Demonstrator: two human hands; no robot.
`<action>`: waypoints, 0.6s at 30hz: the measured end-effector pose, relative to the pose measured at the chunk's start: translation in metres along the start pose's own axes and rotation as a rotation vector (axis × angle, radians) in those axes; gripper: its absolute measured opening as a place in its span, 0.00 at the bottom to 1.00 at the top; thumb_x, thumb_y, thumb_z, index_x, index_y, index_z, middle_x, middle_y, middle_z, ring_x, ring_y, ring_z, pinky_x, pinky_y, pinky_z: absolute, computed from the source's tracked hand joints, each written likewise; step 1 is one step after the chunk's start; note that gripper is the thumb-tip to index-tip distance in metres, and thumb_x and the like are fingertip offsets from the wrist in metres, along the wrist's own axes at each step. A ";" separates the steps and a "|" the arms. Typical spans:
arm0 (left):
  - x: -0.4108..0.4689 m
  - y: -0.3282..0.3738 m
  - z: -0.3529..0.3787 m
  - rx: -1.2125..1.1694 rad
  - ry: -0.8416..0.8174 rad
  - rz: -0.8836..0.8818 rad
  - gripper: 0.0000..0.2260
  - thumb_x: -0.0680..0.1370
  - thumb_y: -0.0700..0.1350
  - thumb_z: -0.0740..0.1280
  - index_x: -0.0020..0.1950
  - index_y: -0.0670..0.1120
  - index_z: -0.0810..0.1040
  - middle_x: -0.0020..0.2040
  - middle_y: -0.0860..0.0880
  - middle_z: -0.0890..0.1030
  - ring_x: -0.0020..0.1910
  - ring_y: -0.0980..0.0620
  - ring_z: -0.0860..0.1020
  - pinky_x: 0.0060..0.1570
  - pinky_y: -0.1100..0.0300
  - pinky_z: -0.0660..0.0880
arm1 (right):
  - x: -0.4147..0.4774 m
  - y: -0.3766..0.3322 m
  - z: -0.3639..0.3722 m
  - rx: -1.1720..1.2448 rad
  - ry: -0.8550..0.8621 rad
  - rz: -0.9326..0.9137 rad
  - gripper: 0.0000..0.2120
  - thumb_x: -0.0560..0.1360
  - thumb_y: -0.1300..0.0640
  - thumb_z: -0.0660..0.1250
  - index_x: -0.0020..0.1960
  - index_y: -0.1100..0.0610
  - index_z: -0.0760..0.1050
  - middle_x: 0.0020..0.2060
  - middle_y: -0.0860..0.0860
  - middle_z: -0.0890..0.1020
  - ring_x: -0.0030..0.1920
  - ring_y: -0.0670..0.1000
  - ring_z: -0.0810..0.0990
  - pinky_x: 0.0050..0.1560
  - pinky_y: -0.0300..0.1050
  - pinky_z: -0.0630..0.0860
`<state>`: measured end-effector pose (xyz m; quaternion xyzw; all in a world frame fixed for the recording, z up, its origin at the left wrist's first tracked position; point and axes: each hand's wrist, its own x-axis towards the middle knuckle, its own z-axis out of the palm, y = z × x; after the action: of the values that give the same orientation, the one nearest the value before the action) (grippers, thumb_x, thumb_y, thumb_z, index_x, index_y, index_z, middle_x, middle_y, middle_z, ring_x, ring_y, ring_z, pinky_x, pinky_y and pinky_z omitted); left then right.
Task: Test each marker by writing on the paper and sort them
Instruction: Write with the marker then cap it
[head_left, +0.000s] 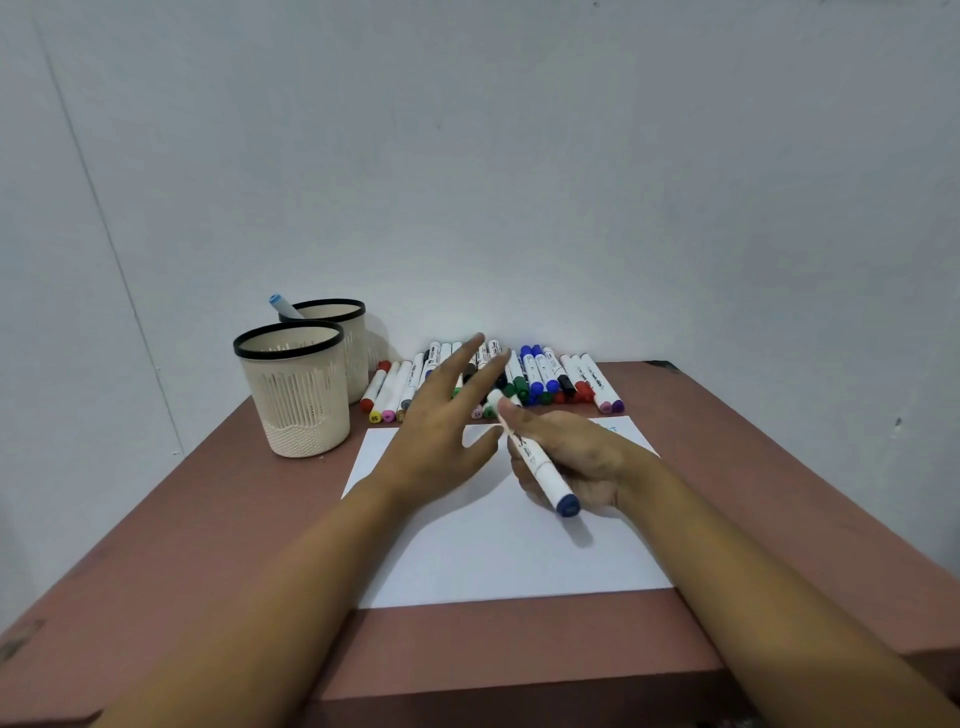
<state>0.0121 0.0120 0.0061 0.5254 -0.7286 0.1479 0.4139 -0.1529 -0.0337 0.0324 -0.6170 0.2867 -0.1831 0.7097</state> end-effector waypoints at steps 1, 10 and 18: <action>0.001 0.000 0.000 0.032 0.004 0.053 0.23 0.75 0.48 0.63 0.70 0.48 0.68 0.71 0.46 0.66 0.70 0.51 0.65 0.63 0.56 0.70 | -0.003 -0.002 0.001 0.005 -0.032 0.033 0.22 0.64 0.38 0.69 0.33 0.56 0.68 0.22 0.48 0.69 0.21 0.44 0.67 0.24 0.36 0.65; -0.004 0.004 0.003 0.058 -0.157 -0.188 0.08 0.80 0.43 0.61 0.49 0.39 0.73 0.36 0.51 0.73 0.35 0.49 0.69 0.34 0.59 0.58 | 0.004 -0.005 -0.012 0.173 0.092 -0.132 0.08 0.78 0.65 0.58 0.46 0.55 0.73 0.30 0.50 0.75 0.27 0.46 0.71 0.25 0.37 0.65; -0.003 0.010 0.003 0.013 -0.180 -0.223 0.12 0.80 0.49 0.61 0.51 0.40 0.76 0.39 0.47 0.76 0.37 0.49 0.72 0.35 0.60 0.62 | 0.013 0.005 -0.003 0.039 0.268 -0.346 0.09 0.79 0.57 0.64 0.41 0.58 0.76 0.27 0.50 0.75 0.26 0.44 0.70 0.25 0.34 0.64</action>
<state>0.0024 0.0160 0.0047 0.6168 -0.6988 0.0580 0.3576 -0.1455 -0.0433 0.0250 -0.6134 0.2645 -0.3881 0.6350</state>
